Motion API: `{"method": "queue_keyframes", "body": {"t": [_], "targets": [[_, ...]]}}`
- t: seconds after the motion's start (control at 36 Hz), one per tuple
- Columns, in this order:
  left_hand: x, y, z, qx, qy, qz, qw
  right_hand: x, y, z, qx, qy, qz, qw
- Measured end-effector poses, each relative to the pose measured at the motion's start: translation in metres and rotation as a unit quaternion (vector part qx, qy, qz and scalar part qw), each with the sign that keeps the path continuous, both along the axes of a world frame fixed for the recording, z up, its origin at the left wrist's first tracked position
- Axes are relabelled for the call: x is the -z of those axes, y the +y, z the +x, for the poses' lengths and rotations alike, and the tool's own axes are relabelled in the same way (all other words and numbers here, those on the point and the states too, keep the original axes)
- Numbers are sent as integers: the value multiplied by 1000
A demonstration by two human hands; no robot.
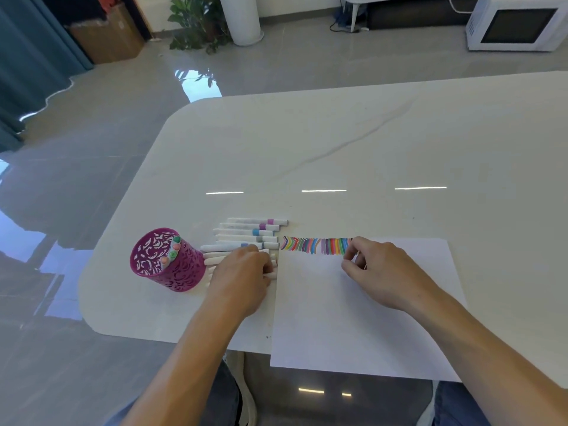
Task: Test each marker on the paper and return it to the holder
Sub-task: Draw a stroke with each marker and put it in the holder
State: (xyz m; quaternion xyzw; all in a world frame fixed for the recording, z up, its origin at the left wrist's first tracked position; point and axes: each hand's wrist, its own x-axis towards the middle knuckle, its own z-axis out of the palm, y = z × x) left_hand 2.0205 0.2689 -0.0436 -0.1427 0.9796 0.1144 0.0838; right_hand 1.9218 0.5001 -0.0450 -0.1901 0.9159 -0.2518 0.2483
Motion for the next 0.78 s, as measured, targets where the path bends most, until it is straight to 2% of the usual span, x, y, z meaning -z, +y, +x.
{"method": "queue_keyframes", "body": {"t": [0.11, 0.44, 0.58, 0.69, 0.78], "targets": [[0, 1, -1, 2, 14, 11, 1000, -1, 0, 0, 0, -3, -5, 1000], [-14, 1, -15, -48, 150, 175, 972, 0, -1, -1, 9, -19, -32, 999], [-13, 13, -20, -8, 210, 211, 955, 1, 1, 1, -7, -11, -41, 999], [-14, 22, -24, 29, 259, 200, 945, 2, 2, 3, -37, -5, -48, 998], [-18, 31, -28, 36, 301, 231, 925, 3, 2, 3, -46, -11, -65, 997]]}}
